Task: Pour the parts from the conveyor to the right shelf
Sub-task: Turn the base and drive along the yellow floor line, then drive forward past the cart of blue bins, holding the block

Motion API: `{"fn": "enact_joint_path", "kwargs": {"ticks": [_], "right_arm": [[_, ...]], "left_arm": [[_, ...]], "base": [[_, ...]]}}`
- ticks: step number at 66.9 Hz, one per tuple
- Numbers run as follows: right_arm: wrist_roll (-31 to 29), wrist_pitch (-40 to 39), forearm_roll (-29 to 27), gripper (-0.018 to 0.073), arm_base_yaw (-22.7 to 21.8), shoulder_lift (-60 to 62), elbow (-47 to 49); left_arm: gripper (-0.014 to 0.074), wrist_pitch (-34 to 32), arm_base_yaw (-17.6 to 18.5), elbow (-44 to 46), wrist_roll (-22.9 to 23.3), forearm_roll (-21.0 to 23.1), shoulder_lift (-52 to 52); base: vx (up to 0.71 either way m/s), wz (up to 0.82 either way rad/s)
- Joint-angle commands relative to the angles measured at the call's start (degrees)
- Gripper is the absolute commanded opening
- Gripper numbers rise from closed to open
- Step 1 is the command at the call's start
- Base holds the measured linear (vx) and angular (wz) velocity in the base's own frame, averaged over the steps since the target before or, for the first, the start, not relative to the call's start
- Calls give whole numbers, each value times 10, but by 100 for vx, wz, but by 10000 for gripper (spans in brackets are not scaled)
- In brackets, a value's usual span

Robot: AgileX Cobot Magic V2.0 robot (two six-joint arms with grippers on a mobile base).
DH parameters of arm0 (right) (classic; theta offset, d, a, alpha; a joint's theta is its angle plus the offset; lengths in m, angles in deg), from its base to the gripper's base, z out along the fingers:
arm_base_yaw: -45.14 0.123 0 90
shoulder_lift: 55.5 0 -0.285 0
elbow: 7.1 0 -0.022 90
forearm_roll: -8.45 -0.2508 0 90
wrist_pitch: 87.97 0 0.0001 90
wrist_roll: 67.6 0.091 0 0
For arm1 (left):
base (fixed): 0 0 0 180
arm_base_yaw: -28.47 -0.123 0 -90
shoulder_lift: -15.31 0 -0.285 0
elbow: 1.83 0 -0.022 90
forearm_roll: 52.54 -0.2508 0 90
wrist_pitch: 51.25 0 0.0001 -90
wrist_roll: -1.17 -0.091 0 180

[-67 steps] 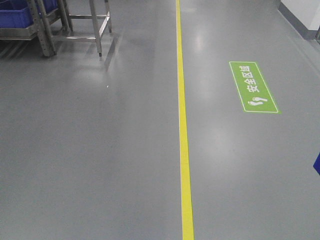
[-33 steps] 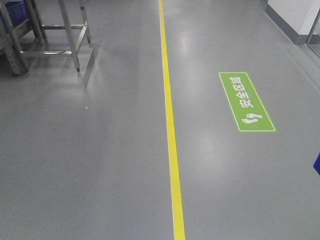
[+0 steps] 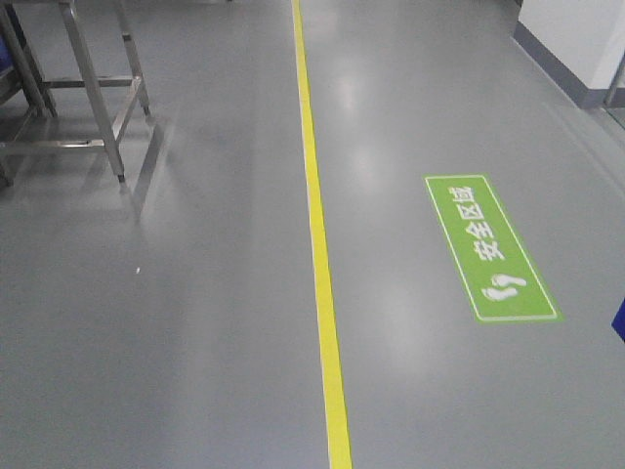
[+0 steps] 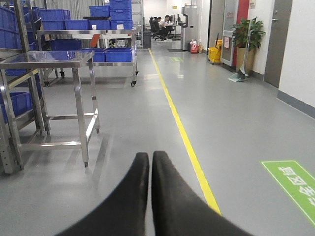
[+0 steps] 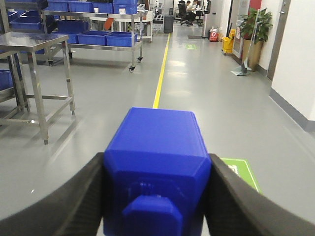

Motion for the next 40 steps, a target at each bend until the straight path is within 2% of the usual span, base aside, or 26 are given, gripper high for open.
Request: {"fn": "enact_joint_path", "kwargs": {"ticks": [1, 40], "right_arm": [[-4, -45, -2, -9, -3, -7, 16], [-4, -45, -2, -9, -3, -7, 16]], "left_arm": [[-6, -41, -1, 15, 4, 4, 3], [-6, -41, -1, 15, 4, 4, 3]], "base": [[68, 6], [68, 15]]}}
